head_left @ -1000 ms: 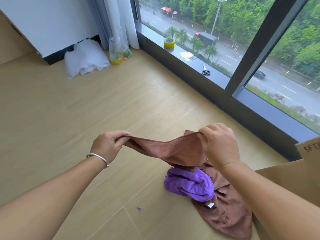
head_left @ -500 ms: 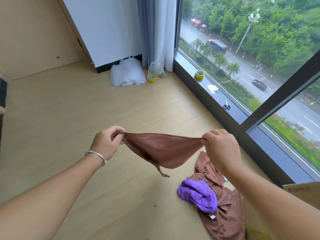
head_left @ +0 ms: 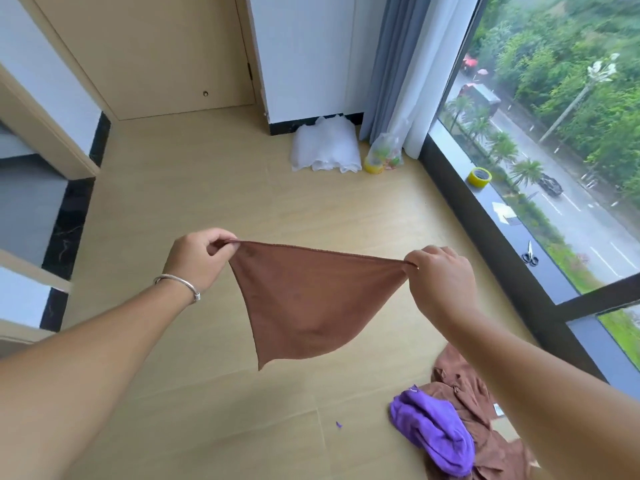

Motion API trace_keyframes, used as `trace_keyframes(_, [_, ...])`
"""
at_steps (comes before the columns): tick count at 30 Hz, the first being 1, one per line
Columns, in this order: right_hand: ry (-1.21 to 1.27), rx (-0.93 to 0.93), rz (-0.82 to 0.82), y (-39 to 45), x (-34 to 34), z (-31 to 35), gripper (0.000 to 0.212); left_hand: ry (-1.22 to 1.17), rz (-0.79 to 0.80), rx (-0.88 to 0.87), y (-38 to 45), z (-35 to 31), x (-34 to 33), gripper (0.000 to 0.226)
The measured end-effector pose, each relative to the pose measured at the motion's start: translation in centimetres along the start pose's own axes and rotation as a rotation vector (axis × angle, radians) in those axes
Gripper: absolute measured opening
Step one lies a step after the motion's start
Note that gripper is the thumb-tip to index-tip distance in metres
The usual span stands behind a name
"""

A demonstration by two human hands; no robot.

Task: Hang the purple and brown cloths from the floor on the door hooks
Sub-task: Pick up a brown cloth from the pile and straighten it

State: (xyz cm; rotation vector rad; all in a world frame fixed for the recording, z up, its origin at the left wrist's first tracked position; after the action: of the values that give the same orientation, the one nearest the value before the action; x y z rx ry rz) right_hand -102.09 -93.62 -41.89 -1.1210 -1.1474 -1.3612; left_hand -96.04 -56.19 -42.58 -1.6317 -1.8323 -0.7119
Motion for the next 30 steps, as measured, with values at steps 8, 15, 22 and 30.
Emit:
trace_keyframes(8, [0.091, 0.052, -0.020, 3.7, -2.1, 8.0, 0.022, 0.042, -0.097, 0.009, 0.3, 5.8, 6.0, 0.010])
trace_keyframes(15, [0.113, 0.108, -0.032, 1.2, -4.5, 10.0, 0.020, 0.066, -0.119, 0.063, -5.1, 9.0, 7.2, 0.008])
trace_keyframes(22, [0.094, 0.218, 0.070, -6.8, -9.2, 7.2, 0.016, 0.116, -0.068, 0.216, -16.9, 13.3, 2.7, 0.009])
trace_keyframes(30, [-0.003, 0.319, 0.242, -17.9, -17.1, 2.0, 0.014, 0.109, 0.072, 0.457, -31.8, 18.9, -6.8, 0.012])
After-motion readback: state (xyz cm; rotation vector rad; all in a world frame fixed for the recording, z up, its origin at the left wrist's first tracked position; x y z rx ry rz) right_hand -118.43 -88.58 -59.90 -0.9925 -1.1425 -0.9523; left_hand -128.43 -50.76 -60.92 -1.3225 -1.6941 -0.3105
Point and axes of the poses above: each hand's wrist, its own y-axis towards the middle knuckle, its own x-axis out of the back of the hand, z = x × y, the point moved 5 cm from there along y, towards the middle knuckle, and after that the axes turned 4 degrees about x, right-handed, at the moved point
